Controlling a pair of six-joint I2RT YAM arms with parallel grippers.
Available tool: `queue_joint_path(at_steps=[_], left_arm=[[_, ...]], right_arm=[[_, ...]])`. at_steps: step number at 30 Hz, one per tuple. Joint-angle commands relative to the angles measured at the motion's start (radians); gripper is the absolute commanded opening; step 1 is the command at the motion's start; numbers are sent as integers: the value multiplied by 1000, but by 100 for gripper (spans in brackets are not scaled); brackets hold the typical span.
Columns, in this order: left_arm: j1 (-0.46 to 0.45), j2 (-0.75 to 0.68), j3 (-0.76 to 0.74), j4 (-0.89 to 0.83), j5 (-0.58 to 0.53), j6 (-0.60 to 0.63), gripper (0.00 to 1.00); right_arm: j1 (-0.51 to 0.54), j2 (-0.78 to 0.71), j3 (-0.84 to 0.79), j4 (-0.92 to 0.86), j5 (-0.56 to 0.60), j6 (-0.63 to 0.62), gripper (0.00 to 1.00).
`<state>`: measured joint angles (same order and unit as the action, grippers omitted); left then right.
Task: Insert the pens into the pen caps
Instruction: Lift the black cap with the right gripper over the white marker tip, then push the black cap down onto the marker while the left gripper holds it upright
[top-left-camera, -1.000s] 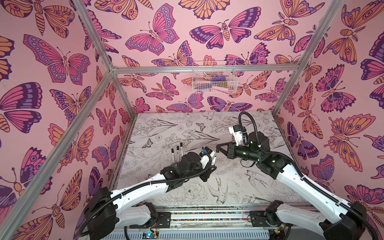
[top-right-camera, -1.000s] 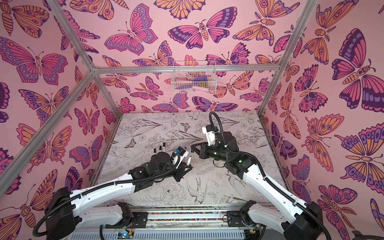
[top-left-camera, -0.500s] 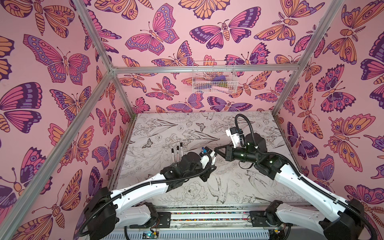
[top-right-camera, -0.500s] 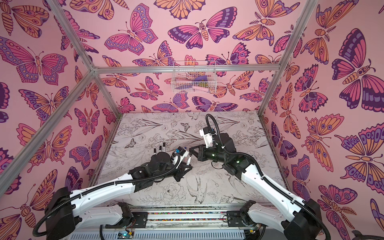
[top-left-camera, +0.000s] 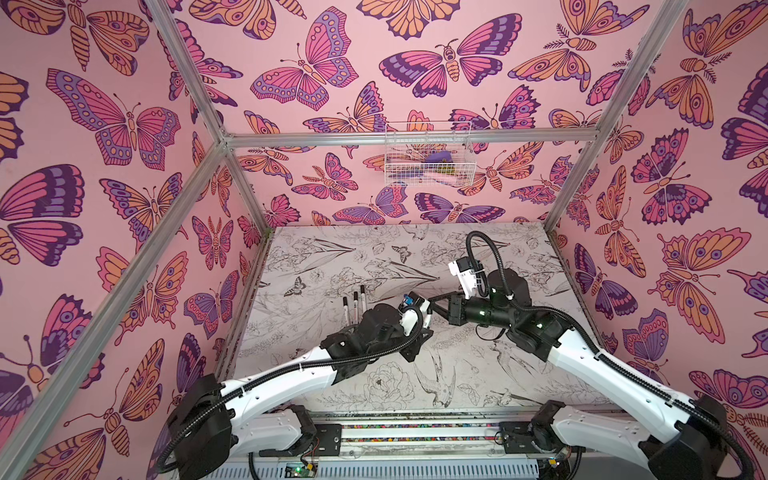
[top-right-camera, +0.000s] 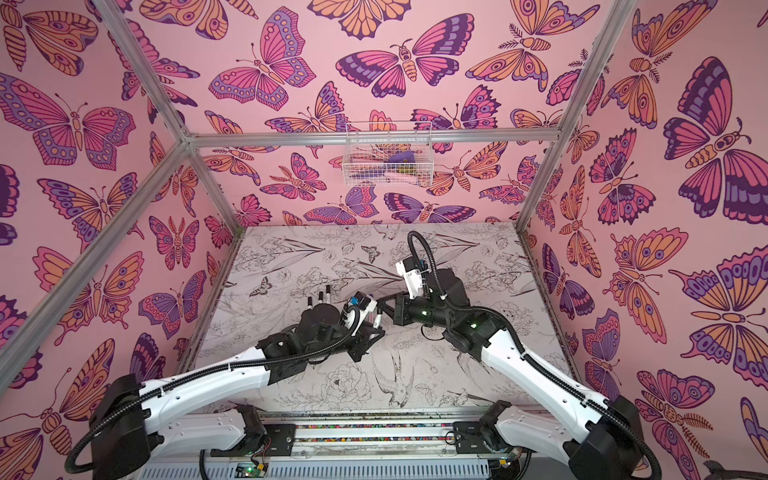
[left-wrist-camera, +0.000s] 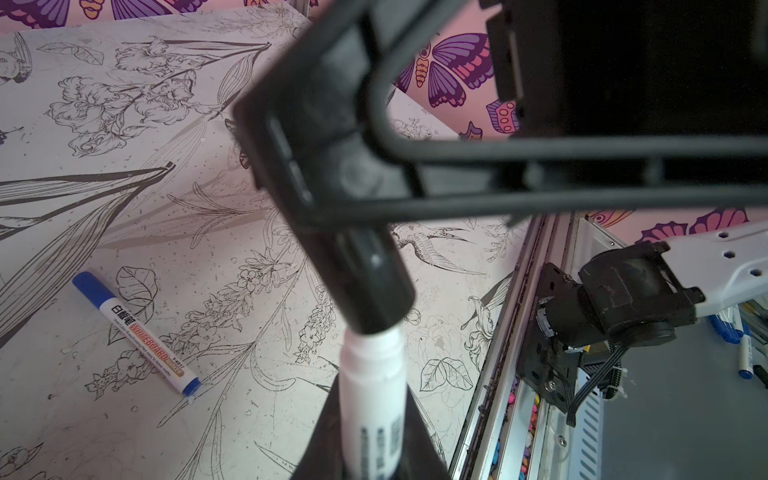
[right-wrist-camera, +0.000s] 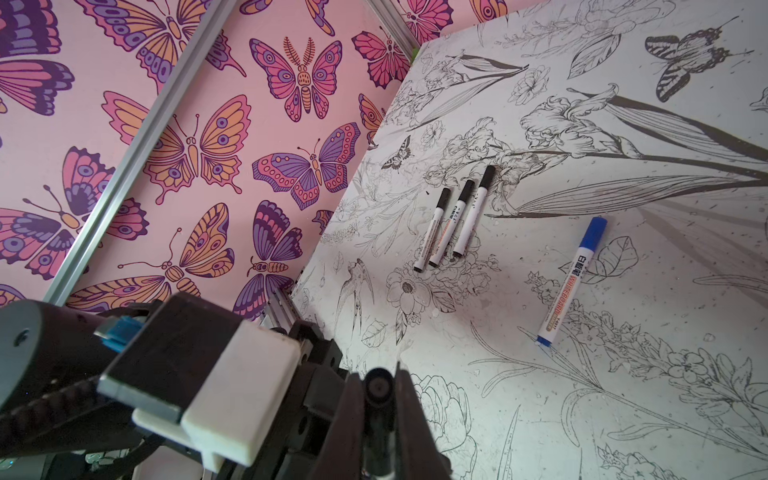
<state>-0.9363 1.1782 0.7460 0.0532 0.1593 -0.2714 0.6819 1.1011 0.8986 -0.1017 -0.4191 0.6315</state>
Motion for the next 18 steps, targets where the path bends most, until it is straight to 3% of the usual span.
queue_joint_path(at_steps=[1,13,18], left_arm=[[-2,-21,-6,63,-14,-5,0],[91,-54,14,199,73,-110,0],[103,-48,60,155,83,-57,0]], right_arm=[[25,-16,-12,26,9,11,1],[41,-97,-43,56,19,2,1],[46,-101,-44,40,-52,-21,1]])
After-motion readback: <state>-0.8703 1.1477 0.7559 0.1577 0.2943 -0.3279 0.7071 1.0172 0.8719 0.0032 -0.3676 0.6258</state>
